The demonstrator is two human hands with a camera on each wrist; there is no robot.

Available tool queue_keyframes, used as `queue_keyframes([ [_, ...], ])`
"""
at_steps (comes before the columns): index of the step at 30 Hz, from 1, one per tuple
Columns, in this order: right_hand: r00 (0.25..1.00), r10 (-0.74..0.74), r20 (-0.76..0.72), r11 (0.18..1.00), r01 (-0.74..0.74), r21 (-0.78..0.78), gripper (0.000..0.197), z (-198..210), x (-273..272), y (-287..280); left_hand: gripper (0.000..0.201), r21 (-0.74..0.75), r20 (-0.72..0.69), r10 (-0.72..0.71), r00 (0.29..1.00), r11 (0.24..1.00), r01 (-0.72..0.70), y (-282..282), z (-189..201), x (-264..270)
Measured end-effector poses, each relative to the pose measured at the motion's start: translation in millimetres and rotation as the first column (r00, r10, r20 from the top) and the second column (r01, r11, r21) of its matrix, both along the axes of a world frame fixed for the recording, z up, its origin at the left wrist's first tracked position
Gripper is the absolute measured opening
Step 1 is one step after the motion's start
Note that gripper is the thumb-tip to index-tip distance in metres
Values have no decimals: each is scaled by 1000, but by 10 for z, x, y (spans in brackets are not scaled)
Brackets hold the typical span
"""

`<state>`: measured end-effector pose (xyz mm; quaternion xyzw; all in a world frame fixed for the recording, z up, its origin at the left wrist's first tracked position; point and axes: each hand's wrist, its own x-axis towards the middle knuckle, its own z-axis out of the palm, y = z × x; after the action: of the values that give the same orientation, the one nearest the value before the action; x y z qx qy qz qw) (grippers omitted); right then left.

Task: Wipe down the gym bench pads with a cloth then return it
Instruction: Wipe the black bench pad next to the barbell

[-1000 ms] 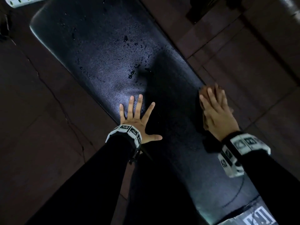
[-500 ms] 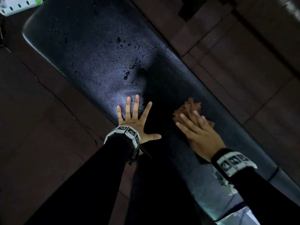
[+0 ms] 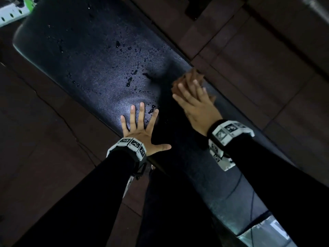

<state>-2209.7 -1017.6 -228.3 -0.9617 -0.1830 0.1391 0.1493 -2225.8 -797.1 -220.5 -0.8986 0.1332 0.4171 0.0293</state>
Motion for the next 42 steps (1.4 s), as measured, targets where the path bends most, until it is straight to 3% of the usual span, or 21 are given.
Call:
queue_keyframes([
  [5, 994, 44, -101, 998, -40, 42, 61, 42, -590, 221, 120, -36, 2, 10, 1000, 999, -9, 19, 7, -10],
  [7, 989, -20, -149, 995, 34, 92, 59, 96, -710, 183, 116, -37, 25, 9, 1000, 999, -9, 32, 13, -24],
  [9, 970, -181, -160, 980, 192, 59, 57, 148, -716, 51, 109, -63, 78, 30, 997, 998, -25, 5, 49, -72],
  [11, 900, -406, -160, 913, 408, -22, 57, 142, -663, -157, 102, -123, 175, 107, 979, 989, -86, -112, 128, -159],
  [13, 775, -596, -211, 801, 593, -85, 60, 101, -602, -393, 93, -210, 271, 197, 942, 967, -141, -334, 217, -256],
  [16, 633, -712, -303, 683, 724, -95, 67, 33, -586, -575, 83, -276, 307, 180, 934, 957, -94, -782, 264, -372],
  [19, 617, -742, -264, 653, 754, -72, 66, -9, -612, -573, 86, -265, 261, 197, 945, 956, -126, -1111, 167, -403],
  [23, 596, -762, -253, 629, 774, -71, 65, -21, -603, -575, 90, -218, 314, 192, 930, 968, -127, -1193, 45, -200],
  [26, 606, -749, -267, 640, 766, -57, 65, -27, -621, -594, 87, -141, 366, 165, 916, 983, -121, -1011, -24, 48],
  [30, 606, -750, -267, 640, 766, -59, 66, -56, -627, -596, 80, -123, 392, 294, 872, 956, -267, -458, -78, 217],
  [33, 599, -754, -271, 637, 767, -76, 66, -79, -625, -597, 79, -175, 415, 412, 811, 911, -373, -117, -55, 27],
  [37, 600, -761, -247, 634, 769, -83, 65, -99, -617, -581, 77, -221, 418, 532, 736, 846, -486, -161, -7, -484],
  [42, 595, -765, -246, 630, 772, -89, 65, -119, -611, -584, 84, -227, 328, 454, 828, 889, -397, -636, 26, -915],
])
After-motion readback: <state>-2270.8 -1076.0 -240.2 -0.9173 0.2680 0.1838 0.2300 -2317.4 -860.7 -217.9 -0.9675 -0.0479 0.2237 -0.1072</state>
